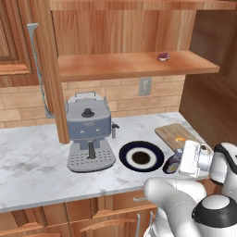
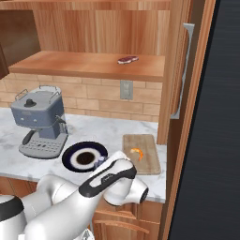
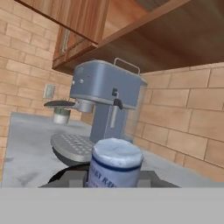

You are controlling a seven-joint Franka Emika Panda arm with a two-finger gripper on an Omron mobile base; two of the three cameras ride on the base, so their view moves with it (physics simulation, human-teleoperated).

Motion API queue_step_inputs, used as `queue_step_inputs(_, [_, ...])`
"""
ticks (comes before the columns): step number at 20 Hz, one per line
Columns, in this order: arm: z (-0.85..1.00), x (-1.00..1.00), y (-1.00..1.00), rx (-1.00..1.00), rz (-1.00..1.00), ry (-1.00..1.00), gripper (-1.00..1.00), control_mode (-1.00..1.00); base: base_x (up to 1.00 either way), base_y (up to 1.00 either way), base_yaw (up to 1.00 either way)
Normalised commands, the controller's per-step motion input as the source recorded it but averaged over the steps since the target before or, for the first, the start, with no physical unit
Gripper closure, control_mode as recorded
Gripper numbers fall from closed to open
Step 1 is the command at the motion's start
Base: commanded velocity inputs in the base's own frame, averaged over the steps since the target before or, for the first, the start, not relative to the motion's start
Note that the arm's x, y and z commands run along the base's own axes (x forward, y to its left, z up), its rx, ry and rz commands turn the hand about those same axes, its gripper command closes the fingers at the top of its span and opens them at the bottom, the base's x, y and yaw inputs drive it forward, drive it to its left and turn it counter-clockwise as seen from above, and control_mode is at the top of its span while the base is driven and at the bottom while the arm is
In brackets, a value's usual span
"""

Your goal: Pick the shrimp from the plate and place it on the cutting board. Then pick the condiment bottle from the cabinet and place it next to the cutting board.

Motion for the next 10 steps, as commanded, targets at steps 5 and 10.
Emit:
queue_step_inputs(5, [0.06, 0.13, -0.04, -0.07, -0.12, 0.00, 1.00, -1.00, 0.00, 0.00, 0.00])
queue_step_inputs(10, [0.00, 0.04, -0.05, -0.11, -0.11, 0.01, 1.00, -1.00, 0.00, 0.00, 0.00])
